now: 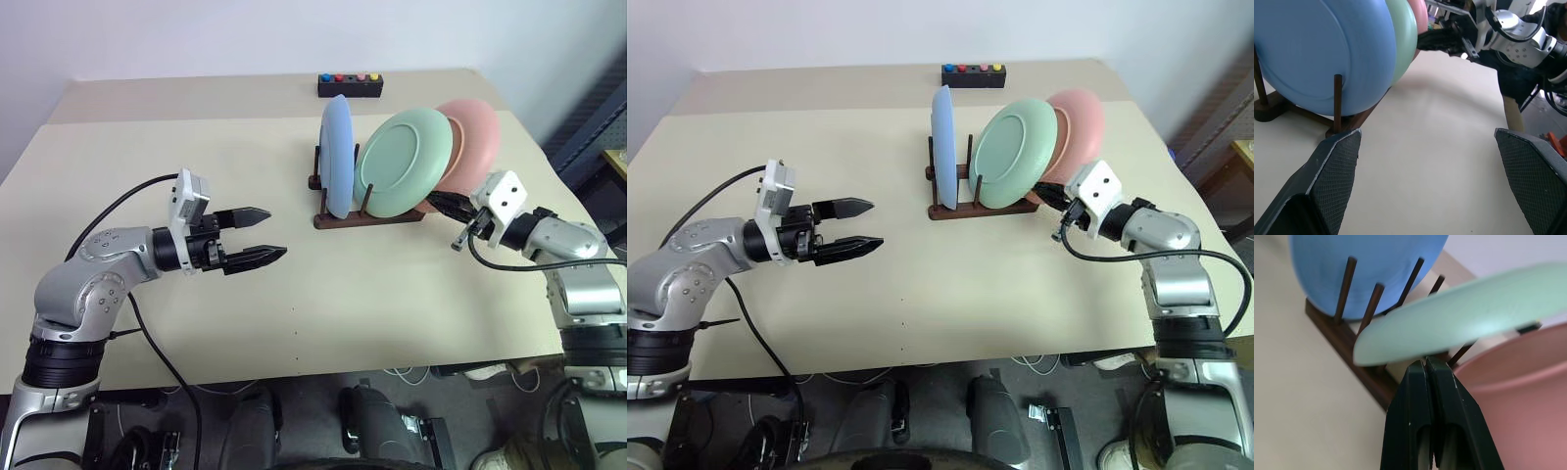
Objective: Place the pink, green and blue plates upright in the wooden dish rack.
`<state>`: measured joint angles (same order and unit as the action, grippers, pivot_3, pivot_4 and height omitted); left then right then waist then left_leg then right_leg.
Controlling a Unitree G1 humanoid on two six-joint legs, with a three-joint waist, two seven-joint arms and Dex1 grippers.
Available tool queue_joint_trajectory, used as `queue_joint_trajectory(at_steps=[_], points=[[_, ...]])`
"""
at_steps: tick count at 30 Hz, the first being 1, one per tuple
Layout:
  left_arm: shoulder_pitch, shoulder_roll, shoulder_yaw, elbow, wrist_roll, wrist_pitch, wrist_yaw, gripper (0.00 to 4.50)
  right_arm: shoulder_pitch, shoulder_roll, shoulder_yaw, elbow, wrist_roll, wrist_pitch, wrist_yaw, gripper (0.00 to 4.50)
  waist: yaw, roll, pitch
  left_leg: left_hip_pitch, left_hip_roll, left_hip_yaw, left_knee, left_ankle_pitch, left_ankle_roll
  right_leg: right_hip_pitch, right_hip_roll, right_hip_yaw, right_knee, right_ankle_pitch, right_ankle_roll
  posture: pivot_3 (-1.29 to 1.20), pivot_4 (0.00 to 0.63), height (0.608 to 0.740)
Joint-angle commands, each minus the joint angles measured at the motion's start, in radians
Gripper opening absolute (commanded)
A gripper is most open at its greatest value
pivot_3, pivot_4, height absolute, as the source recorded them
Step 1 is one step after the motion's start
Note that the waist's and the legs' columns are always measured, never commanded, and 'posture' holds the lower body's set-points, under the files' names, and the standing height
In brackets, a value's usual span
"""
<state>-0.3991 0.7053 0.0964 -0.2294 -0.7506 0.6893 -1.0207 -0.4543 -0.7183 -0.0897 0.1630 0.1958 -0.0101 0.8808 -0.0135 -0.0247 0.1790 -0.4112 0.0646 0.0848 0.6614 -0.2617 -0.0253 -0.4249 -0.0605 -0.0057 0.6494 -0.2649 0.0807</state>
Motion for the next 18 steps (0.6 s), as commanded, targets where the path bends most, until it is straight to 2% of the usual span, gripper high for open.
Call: queue_joint_trajectory(at_steps=[1,18], points=[[-0.003,0.006,0.036,-0.024,-0.012,-0.011,0.005,4.50,-0.039,-0.002,-0.005,-0.025,0.003,-0.014,0.000,0.04,0.000,0.000,0.000,0.000,0.000,0.000,0.000,0.000,0.000,0.000,0.000,0.000,0.000,0.000,0.000,0.00,0.150,0.740],[0.001,0.001,0.036,-0.024,-0.008,-0.018,0.006,4.50,-0.081,0.011,0.019,-0.176,0.035,0.075,0.015,0.04,0.001,0.000,0.000,0.000,0.000,0.000,0.000,0.000,0.000,0.000,0.000,0.000,0.000,0.000,0.000,0.00,0.150,0.740]])
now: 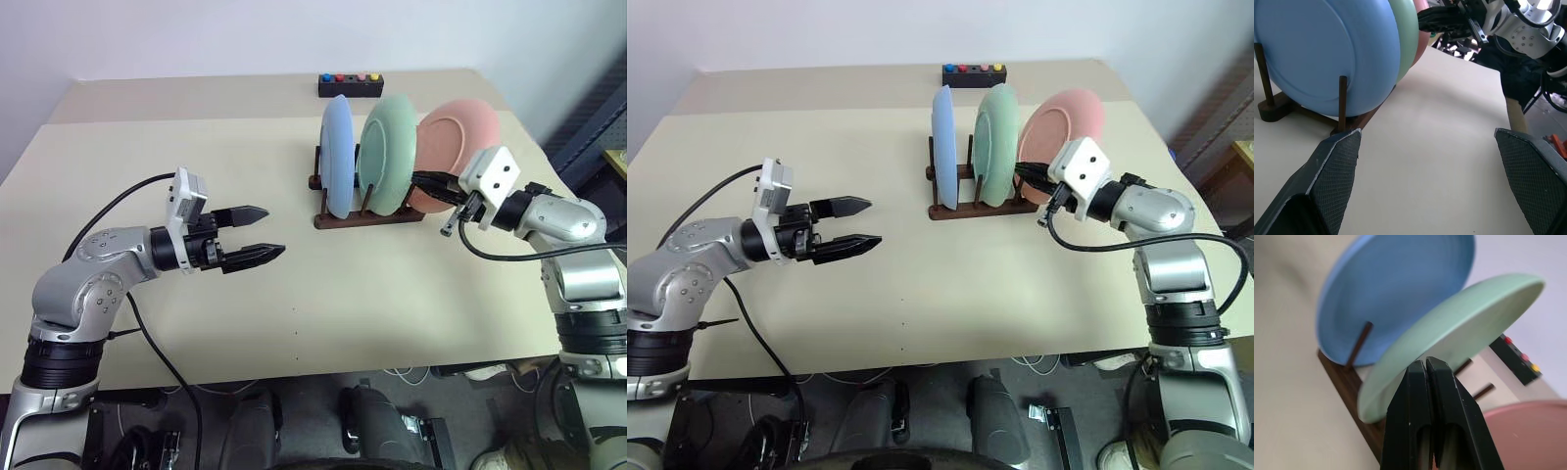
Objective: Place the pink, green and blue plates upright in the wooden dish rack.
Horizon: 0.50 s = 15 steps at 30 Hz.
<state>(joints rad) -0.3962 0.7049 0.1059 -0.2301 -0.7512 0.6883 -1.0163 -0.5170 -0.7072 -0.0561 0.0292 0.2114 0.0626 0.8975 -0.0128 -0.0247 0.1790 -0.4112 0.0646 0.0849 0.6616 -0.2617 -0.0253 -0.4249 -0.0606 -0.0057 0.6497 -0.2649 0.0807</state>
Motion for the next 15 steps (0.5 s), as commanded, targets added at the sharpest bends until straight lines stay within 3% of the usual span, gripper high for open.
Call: queue_joint_trajectory(at_steps=[1,6,15], points=[[-0.001,0.001,0.028,-0.024,-0.009,-0.015,0.002,4.50,-0.020,-0.001,-0.016,-0.038,0.017,0.000,-0.004,0.04,0.000,0.000,0.000,0.000,0.000,0.000,0.000,0.000,0.000,0.000,0.000,0.000,0.000,0.000,0.000,0.00,0.150,0.740],[0.001,0.002,0.029,-0.026,-0.007,-0.018,0.003,4.50,-0.039,-0.013,-0.041,-0.007,0.016,-0.012,-0.011,0.04,-0.001,0.000,0.000,0.000,0.000,0.000,0.000,0.000,0.000,0.000,0.000,0.000,0.000,0.000,0.000,0.00,0.150,0.740],[-0.003,-0.001,0.025,-0.028,-0.006,-0.023,0.004,4.50,-0.117,-0.047,-0.219,0.061,0.126,0.097,-0.097,0.04,0.002,0.000,0.000,0.000,0.000,0.000,0.000,0.000,0.000,0.000,0.000,0.000,0.000,0.000,0.000,0.00,0.150,0.740]])
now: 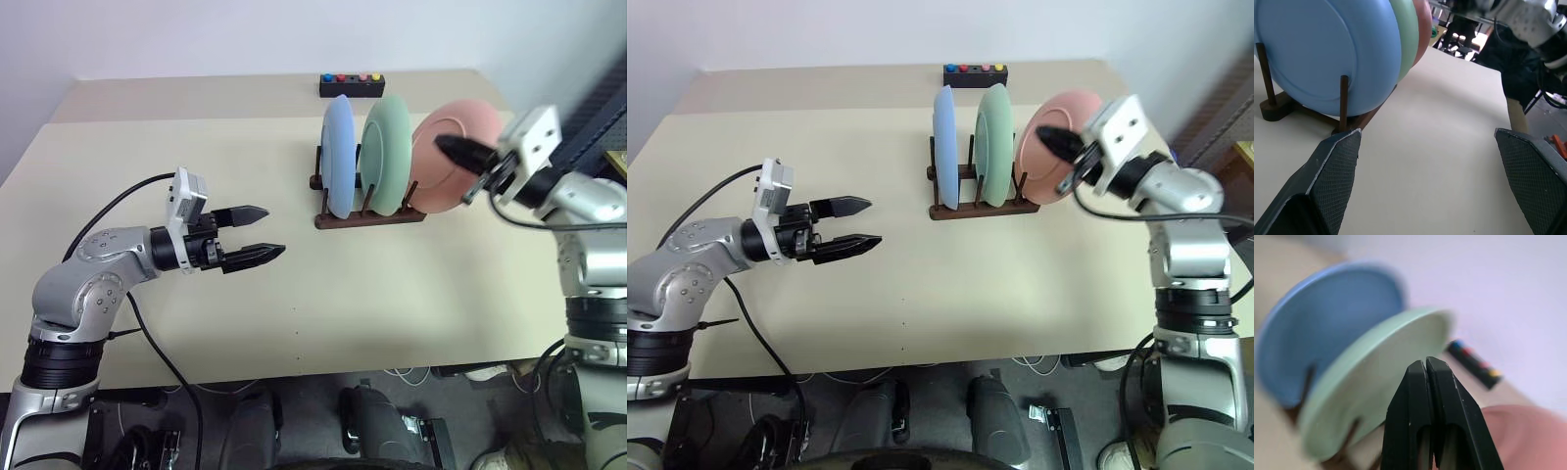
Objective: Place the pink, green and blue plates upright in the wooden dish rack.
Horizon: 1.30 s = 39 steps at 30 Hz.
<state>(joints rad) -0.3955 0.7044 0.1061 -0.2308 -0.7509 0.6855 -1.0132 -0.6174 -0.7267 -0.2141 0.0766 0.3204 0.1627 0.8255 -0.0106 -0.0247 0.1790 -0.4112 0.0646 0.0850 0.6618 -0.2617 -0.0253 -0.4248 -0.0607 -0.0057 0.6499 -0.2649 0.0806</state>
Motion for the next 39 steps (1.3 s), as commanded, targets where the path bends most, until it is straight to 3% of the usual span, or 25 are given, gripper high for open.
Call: queue_joint_trajectory(at_steps=[1,11,18,39], points=[[-0.008,-0.003,0.023,-0.027,-0.007,-0.021,0.001,4.50,-0.024,-0.043,-0.072,0.049,-0.012,-0.028,-0.052,0.04,-0.001,0.000,0.000,0.000,0.000,0.000,0.000,0.000,0.000,0.000,0.000,0.000,0.000,0.000,0.000,0.00,0.150,0.740],[-0.026,-0.009,0.017,-0.020,-0.009,-0.020,-0.006,4.50,-0.077,-0.093,-0.078,0.329,-0.196,-0.111,-0.313,0.04,-0.006,0.000,0.000,0.000,0.000,0.000,0.000,0.000,0.000,0.000,0.000,0.000,0.000,0.000,0.000,0.00,0.150,0.740],[-0.023,-0.005,0.020,-0.022,-0.009,-0.015,-0.005,4.50,-0.025,-0.065,-0.028,0.339,-0.203,-0.105,-0.279,0.04,-0.006,0.000,0.000,0.000,0.000,0.000,0.000,0.000,0.000,0.000,0.000,0.000,0.000,0.000,0.000,0.00,0.150,0.740],[-0.024,-0.009,0.017,-0.009,-0.002,-0.022,-0.007,4.50,-0.050,-0.043,-0.023,0.151,-0.089,-0.001,-0.180,0.04,-0.004,0.000,0.000,0.000,0.000,0.000,0.000,0.000,0.000,0.000,0.000,0.001,0.001,0.000,0.000,0.00,0.150,0.740]])
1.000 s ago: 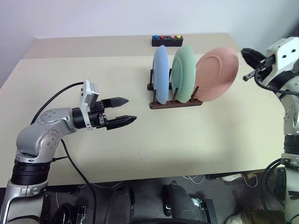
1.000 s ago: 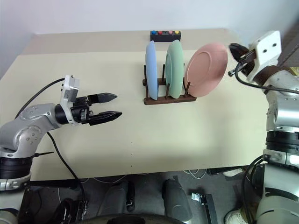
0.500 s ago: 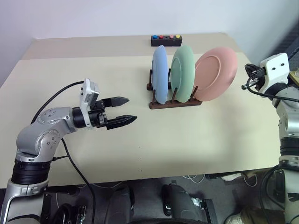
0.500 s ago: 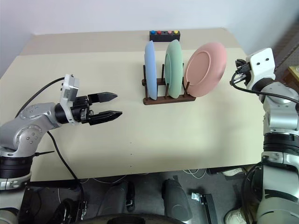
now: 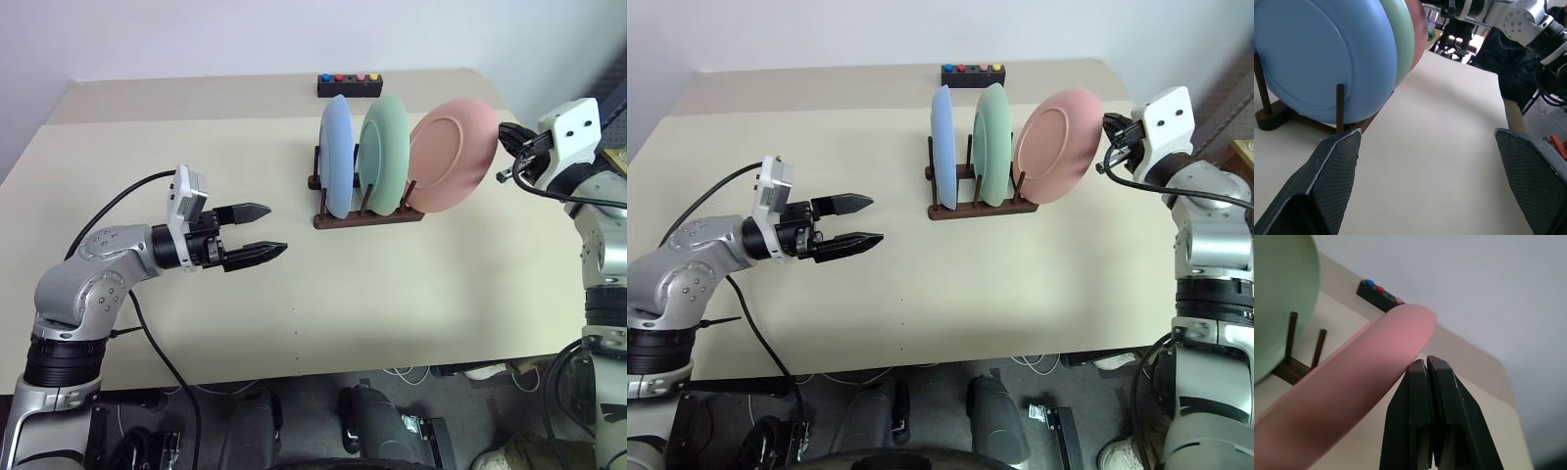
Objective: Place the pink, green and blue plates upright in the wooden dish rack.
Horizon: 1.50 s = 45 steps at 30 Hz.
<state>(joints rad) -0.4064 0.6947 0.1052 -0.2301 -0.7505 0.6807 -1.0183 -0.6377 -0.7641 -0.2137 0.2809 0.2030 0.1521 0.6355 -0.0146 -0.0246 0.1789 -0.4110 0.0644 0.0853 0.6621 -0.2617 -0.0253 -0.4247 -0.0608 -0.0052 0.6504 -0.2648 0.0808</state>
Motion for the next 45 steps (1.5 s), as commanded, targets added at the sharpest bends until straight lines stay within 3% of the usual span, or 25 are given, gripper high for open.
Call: queue_joint_trajectory(at_steps=[1,14,18,26,35,45], points=[[-0.013,0.001,0.019,-0.010,-0.003,-0.017,-0.002,4.50,-0.028,-0.007,-0.020,-0.060,0.034,0.015,0.020,0.04,0.000,0.000,0.000,0.000,0.000,0.000,0.000,0.000,0.000,0.000,0.000,0.000,0.000,0.000,0.000,0.00,0.150,0.740],[-0.009,0.002,0.028,-0.008,-0.005,-0.019,0.001,4.50,-0.034,0.003,-0.004,-0.066,0.030,0.025,0.019,0.04,0.000,0.000,0.000,0.000,0.000,0.000,0.000,0.000,0.000,0.000,0.000,0.000,0.000,0.000,0.000,0.00,0.150,0.740],[-0.007,0.002,0.029,-0.009,-0.008,-0.017,0.001,4.50,-0.076,0.014,-0.060,-0.020,0.050,0.015,-0.035,0.04,0.000,0.000,0.000,0.000,0.000,0.000,0.000,0.000,0.000,0.000,0.000,0.000,0.000,0.000,0.000,0.00,0.150,0.740],[-0.009,-0.001,0.031,-0.010,-0.010,-0.021,-0.001,4.50,-0.076,-0.026,-0.034,0.080,-0.053,-0.012,-0.108,0.04,0.001,0.000,0.000,0.000,0.000,0.000,0.000,0.000,0.000,0.000,0.000,0.000,0.000,0.000,0.000,0.00,0.150,0.740],[-0.009,0.001,0.030,-0.013,-0.009,-0.021,-0.001,4.50,-0.032,-0.013,0.005,0.052,-0.068,-0.017,-0.062,0.04,-0.002,0.000,0.000,0.000,0.000,0.000,0.000,0.000,0.000,0.000,0.000,0.000,0.000,0.000,0.000,0.00,0.150,0.740],[-0.008,-0.004,0.030,-0.015,-0.010,-0.021,0.003,4.50,-0.017,0.027,-0.002,-0.098,0.034,0.019,0.036,0.04,0.000,0.000,0.000,0.000,0.000,0.000,0.000,0.000,0.000,0.000,0.000,0.000,0.000,0.000,0.000,0.00,0.150,0.740]])
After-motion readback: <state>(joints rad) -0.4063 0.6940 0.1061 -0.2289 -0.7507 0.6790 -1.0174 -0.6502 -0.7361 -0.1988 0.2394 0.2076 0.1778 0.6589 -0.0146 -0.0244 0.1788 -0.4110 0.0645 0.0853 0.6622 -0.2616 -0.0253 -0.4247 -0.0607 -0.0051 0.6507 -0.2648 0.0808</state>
